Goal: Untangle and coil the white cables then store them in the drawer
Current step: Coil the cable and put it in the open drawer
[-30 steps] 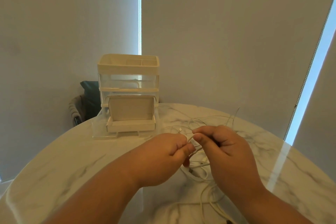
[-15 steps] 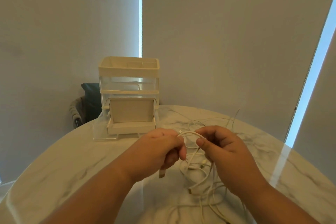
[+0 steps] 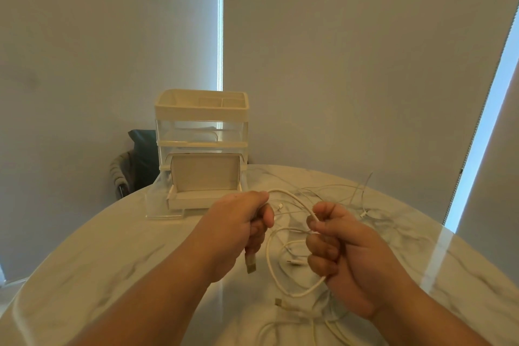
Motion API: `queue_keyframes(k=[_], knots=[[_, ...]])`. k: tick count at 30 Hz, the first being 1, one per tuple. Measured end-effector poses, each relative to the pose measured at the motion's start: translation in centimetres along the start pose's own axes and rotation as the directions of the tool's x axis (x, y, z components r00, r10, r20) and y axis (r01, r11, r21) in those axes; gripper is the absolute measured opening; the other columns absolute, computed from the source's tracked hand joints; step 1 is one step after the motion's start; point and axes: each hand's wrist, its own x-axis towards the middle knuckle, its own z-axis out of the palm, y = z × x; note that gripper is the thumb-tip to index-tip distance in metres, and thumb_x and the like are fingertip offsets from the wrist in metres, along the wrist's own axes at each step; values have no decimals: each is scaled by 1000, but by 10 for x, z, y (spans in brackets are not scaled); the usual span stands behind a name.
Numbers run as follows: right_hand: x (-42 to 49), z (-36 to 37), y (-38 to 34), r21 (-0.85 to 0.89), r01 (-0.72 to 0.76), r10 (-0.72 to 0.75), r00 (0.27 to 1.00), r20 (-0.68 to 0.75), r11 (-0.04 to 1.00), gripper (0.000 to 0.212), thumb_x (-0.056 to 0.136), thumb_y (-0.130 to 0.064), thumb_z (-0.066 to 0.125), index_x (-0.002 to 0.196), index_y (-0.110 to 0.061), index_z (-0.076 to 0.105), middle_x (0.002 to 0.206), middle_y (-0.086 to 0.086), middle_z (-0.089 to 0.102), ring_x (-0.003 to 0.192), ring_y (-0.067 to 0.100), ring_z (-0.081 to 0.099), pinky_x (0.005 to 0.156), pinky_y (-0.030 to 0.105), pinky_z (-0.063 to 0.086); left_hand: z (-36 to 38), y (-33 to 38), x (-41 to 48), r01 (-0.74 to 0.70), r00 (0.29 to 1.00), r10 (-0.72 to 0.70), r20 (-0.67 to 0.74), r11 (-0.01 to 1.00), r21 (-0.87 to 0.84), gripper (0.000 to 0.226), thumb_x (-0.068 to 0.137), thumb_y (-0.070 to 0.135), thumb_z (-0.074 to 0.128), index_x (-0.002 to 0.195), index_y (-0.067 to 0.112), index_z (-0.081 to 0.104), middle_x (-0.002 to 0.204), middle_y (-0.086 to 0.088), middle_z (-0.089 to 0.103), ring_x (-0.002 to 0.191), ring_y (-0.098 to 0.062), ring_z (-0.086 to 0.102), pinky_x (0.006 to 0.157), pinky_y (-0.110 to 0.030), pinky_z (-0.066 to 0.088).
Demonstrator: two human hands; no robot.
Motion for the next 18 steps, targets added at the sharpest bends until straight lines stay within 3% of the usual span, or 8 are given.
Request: queue_keyframes(k=[4,7,9,11,15,18], knots=[[2,-2,4,-277,127,-154,985,-76,953,27,90,13,47,82,-11,57,70,10,43,47,13,31,40,24,27,1,1,-1,1,1000,-1,-1,1000,-27,47,101,24,38,58,11,54,51,-3,29,46,-15,26,50,-30,26],[-4,-4,3,-601,221,-348,932,-103,768,24,92,-1,60,77,-20,66,59,4,49,50,20,33,44,28,30,1,2,-3,42,997,-39,70,998,-40,48,102,28,38,61,11,57,51,-3,32,47,-16,28,52,-30,28],[-7,-4,0,-682,261,-431,898,-88,683,21,93,-9,63,81,-26,70,58,6,54,50,19,37,43,27,33,0,2,-4,61,990,-51,130,995,-80,46,100,29,41,62,11,59,51,-4,34,47,-16,29,52,-30,30],[-7,-3,-1,-711,279,-457,887,-67,645,20,92,-12,65,81,-27,72,62,6,61,47,14,41,43,22,37,1,2,-5,80,977,-47,207,985,-155,41,96,27,42,63,9,59,50,-4,35,45,-16,29,50,-28,30],[-3,-1,5,-785,240,-419,908,-27,572,26,88,-8,69,75,-30,72,66,-13,67,55,-2,55,55,9,42,4,5,-9,105,937,6,348,948,-301,34,88,23,42,67,6,64,50,-4,42,44,-15,35,48,-27,36],[-2,1,9,-766,205,-324,946,-5,609,25,88,-6,69,77,-29,71,63,-12,64,54,-1,53,57,16,42,4,5,-10,107,894,79,441,919,-381,31,87,21,46,78,3,69,55,-6,54,46,-15,45,52,-28,44]])
